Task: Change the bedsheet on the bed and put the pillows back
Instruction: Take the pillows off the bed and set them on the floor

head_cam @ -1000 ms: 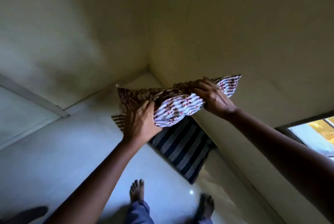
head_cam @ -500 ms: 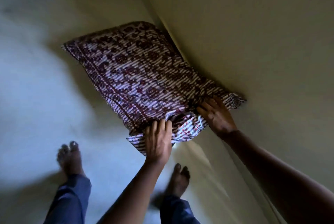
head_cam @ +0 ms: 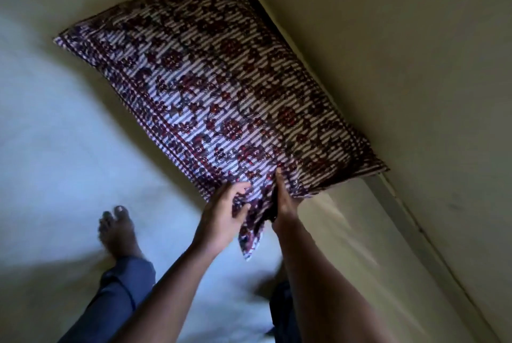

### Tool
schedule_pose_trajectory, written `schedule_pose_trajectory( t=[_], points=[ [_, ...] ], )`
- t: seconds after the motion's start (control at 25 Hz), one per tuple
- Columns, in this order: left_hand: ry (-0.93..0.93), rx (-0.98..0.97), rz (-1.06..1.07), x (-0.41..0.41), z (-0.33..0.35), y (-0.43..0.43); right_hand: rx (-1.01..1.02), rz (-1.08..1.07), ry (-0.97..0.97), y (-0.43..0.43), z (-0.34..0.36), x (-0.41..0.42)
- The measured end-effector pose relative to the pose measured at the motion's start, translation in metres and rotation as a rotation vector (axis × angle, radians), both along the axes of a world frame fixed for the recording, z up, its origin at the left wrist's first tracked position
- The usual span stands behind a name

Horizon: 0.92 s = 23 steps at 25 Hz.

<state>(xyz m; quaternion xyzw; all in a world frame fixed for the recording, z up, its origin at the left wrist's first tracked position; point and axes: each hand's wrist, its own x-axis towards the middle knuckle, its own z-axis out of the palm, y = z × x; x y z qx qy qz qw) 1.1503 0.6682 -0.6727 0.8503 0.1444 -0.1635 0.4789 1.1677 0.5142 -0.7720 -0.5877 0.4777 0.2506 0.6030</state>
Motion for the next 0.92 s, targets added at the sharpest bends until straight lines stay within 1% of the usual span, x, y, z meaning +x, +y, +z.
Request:
schedule_pose_trajectory(
  t=[0.04, 0.08, 0.12, 0.16, 0.28, 0.32, 0.36, 0.4, 0.44, 0.48, 0.52, 0.56, 0.6, 0.64, 0.68, 0.76, 0.84, 0.92],
  points=[
    [0.081, -0.07, 0.198, 0.004, 0.0, 0.011, 0.04, -0.109, -0.019, 0.012, 0.021, 0.018],
    [0.173, -0.177, 0.406, 0.007, 0.0, 0.02, 0.061, -0.142, -0.042, 0.014, 0.044, 0.034],
    [0.264, -0.298, 0.592, 0.009, -0.001, 0.029, 0.021, -0.12, -0.041, 0.009, 0.056, 0.044],
    [0.333, -0.395, 0.73, 0.011, -0.003, 0.035, -0.028, -0.118, -0.032, -0.004, 0.066, 0.047],
    [0.443, -0.521, 0.942, 0.018, -0.013, 0.038, -0.073, -0.07, -0.137, -0.043, 0.097, 0.051],
    [0.454, -0.551, 0.981, 0.02, -0.018, 0.034, -0.106, -0.081, -0.139, -0.051, 0.095, 0.049],
    [0.469, -0.579, 1.008, 0.022, -0.025, 0.03, -0.167, -0.044, -0.097, -0.056, 0.087, 0.045],
    [0.485, -0.605, 1.032, 0.023, -0.033, 0.028, -0.236, 0.082, -0.013, -0.056, 0.079, 0.041],
    [0.499, -0.625, 1.05, 0.023, -0.039, 0.027, -0.299, 0.259, 0.048, -0.051, 0.074, 0.034],
    [0.508, -0.641, 1.062, 0.024, -0.045, 0.028, -0.376, 0.447, 0.073, -0.044, 0.07, 0.025],
    [0.504, -0.637, 1.067, 0.024, -0.051, 0.032, -0.475, 0.605, 0.045, -0.032, 0.074, 0.018],
    [0.487, -0.623, 1.073, 0.025, -0.053, 0.038, -0.556, 0.704, -0.029, -0.016, 0.078, 0.011],
    [0.45, -0.594, 1.078, 0.027, -0.055, 0.046, -0.619, 0.779, -0.181, 0.004, 0.089, 0.006],
    [0.392, -0.577, 1.086, 0.032, -0.06, 0.056, -0.652, 0.851, -0.374, 0.025, 0.099, 0.006],
    [0.33, -0.572, 1.097, 0.039, -0.064, 0.068, -0.666, 0.96, -0.542, 0.048, 0.108, 0.012],
    [0.235, -0.6, 1.084, 0.058, -0.082, 0.095, -0.741, 1.259, -0.818, 0.075, 0.096, 0.041],
    [0.195, -0.699, 0.998, 0.082, -0.107, 0.117, -0.88, 1.495, -0.96, 0.085, 0.06, 0.078],
    [0.198, -0.809, 0.908, 0.102, -0.12, 0.122, -0.956, 1.669, -1.041, 0.083, 0.029, 0.104]
  ],
)
